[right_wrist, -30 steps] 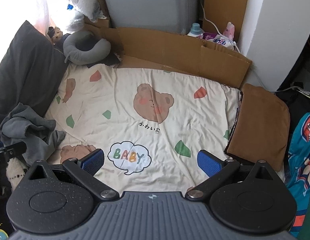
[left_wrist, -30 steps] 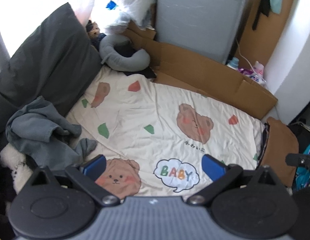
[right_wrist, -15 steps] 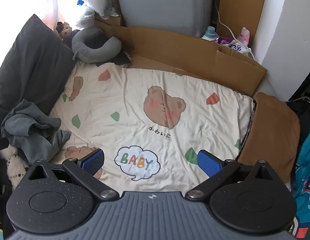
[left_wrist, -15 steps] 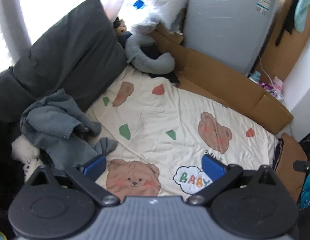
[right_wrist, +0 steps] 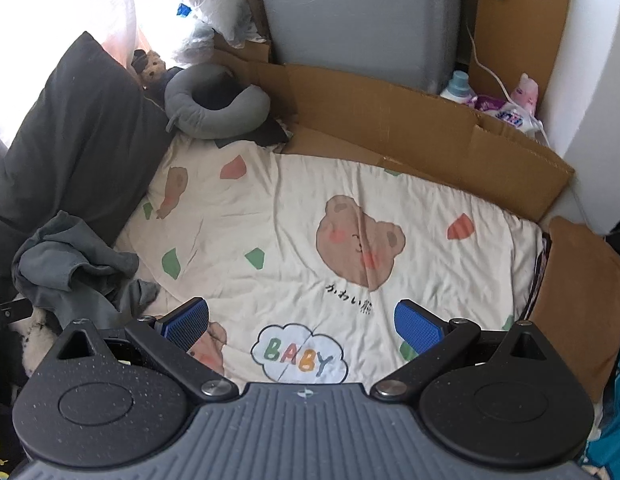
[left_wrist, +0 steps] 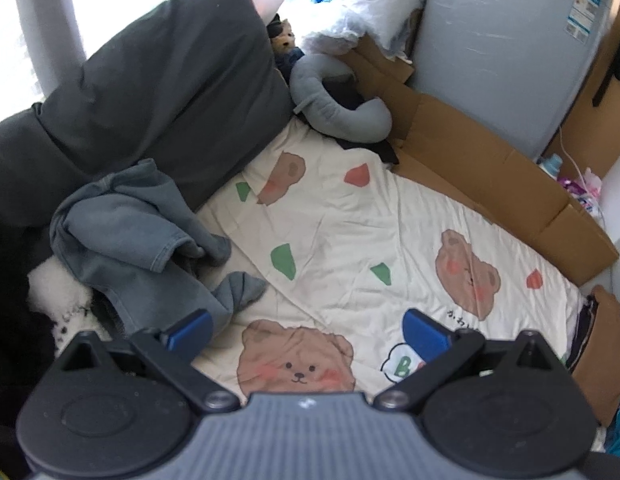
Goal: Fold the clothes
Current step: 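Move the left tool toward the crumpled light-blue jeans by the pillow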
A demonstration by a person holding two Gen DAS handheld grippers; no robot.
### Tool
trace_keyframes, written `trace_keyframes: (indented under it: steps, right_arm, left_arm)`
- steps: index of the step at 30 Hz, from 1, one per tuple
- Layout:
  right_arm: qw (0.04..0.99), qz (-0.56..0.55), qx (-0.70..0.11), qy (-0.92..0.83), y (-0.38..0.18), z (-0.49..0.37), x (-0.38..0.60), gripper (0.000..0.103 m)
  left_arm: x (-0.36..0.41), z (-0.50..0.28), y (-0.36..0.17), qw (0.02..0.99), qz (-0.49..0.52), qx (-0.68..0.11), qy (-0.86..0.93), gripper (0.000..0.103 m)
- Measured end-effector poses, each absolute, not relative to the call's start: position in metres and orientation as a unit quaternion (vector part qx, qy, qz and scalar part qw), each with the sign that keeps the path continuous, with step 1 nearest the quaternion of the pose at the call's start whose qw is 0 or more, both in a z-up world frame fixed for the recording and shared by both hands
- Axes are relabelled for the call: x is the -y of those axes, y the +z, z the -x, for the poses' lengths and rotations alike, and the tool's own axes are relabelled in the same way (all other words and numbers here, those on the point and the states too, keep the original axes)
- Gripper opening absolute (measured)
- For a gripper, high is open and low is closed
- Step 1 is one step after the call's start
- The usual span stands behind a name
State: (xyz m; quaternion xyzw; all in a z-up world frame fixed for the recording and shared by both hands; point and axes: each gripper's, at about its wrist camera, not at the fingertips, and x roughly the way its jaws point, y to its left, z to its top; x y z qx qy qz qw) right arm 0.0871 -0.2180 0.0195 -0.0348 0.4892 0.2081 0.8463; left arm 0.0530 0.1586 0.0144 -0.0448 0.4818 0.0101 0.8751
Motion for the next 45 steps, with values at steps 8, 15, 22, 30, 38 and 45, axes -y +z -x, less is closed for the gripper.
trace_keyframes:
  steps: [8, 15, 22, 30, 38, 45]
  right_arm:
    - [0.851, 0.074, -0.461, 0.241, 0.011, -0.106, 0.195, 0.101]
    - [0.847, 0.104, -0.434, 0.288, -0.002, -0.112, 0.169, 0.101]
    - [0.833, 0.097, -0.439, 0.324, -0.023, -0.119, 0.147, 0.102]
    - [0.818, 0.08, -0.441, 0.36, -0.051, -0.126, 0.122, 0.102]
    - [0.803, 0.079, -0.402, 0.433, -0.062, -0.12, 0.096, 0.102]
    - [0.78, 0.086, -0.417, 0.458, -0.081, -0.123, 0.081, 0.102]
  left_arm:
    - [-0.174, -0.064, 0.003, 0.882, 0.051, -0.469, 0.009, 0.097]
    - [-0.206, -0.066, -0.004, 0.889, 0.069, -0.452, 0.032, 0.096]
    - [-0.253, -0.063, -0.019, 0.892, 0.083, -0.439, 0.067, 0.091]
    - [-0.308, -0.058, -0.037, 0.895, 0.095, -0.421, 0.109, 0.088]
    - [-0.329, -0.064, -0.066, 0.902, 0.085, -0.406, 0.119, 0.087]
    - [-0.326, -0.091, -0.107, 0.9, 0.071, -0.414, 0.117, 0.086]
